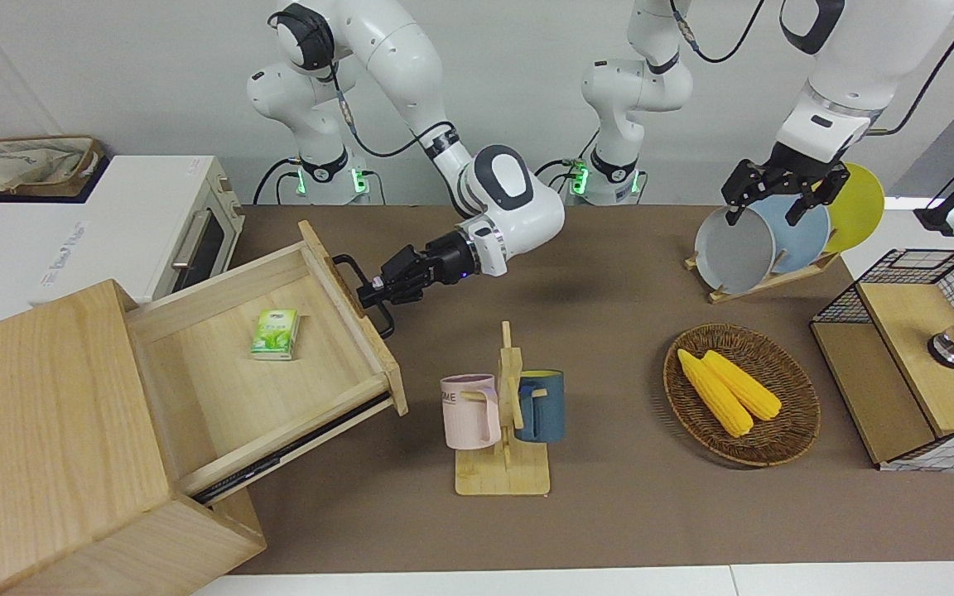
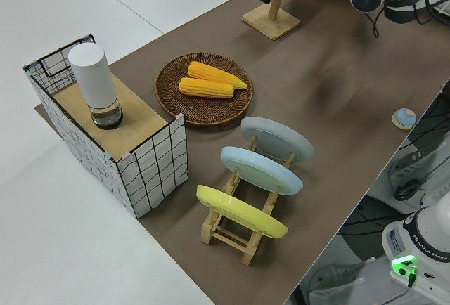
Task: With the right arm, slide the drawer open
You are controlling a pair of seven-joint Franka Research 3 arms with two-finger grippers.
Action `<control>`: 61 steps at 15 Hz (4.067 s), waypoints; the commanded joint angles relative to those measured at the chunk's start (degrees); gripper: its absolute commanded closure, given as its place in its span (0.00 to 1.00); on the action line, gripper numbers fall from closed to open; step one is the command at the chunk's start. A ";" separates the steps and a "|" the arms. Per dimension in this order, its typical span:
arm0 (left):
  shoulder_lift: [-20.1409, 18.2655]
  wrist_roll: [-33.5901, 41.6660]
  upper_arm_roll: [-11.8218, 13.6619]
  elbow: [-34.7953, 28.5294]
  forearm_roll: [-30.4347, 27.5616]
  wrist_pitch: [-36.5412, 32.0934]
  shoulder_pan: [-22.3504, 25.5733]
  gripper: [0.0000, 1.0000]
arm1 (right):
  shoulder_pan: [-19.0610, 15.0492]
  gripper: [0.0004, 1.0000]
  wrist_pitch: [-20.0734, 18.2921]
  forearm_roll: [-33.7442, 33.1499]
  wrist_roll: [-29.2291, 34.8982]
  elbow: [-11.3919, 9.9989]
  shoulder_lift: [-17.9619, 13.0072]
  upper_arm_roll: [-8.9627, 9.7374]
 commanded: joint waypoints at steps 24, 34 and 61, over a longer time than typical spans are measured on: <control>0.77 0.45 0.96 1.17 0.72 0.03 -0.99 0.00 | 0.42 0.01 -0.47 21.07 7.85 12.15 -1.02 2.09; 0.77 0.45 0.96 1.17 0.63 0.03 -0.99 0.00 | -7.31 0.02 5.41 42.00 6.00 15.15 -9.89 1.65; 0.77 0.45 0.96 1.17 0.63 0.03 -0.99 0.00 | -30.17 0.01 9.81 84.29 -22.03 12.87 -20.89 -11.35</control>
